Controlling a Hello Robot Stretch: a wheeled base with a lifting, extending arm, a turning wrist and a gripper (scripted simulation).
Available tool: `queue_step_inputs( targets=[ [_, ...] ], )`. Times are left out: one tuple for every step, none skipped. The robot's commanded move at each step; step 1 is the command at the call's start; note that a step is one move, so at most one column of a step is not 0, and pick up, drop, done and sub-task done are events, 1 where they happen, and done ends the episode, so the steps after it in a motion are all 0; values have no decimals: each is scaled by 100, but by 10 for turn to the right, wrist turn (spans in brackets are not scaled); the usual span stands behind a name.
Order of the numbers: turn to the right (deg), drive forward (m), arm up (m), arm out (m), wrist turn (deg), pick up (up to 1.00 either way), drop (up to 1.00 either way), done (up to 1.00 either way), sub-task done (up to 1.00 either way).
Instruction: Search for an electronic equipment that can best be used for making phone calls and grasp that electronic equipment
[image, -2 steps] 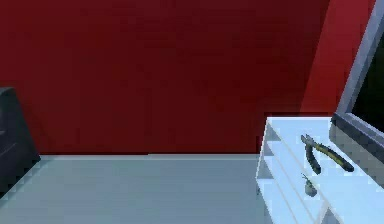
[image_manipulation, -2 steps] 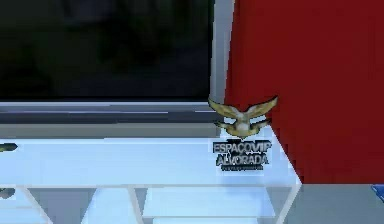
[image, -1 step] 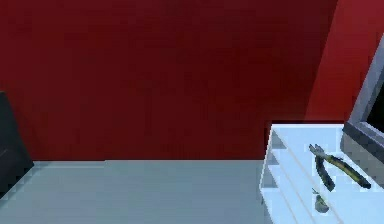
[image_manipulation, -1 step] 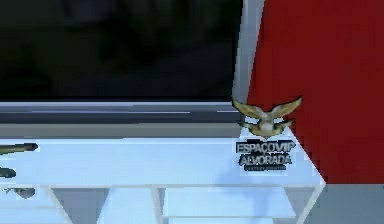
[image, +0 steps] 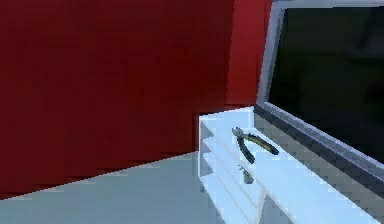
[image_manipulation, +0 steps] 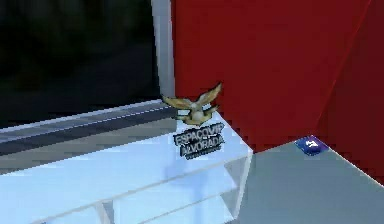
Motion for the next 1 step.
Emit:
queue_step_inputs(
  targets=[
    [450,0,0,0,0,0,0,0,0]
  ],
)
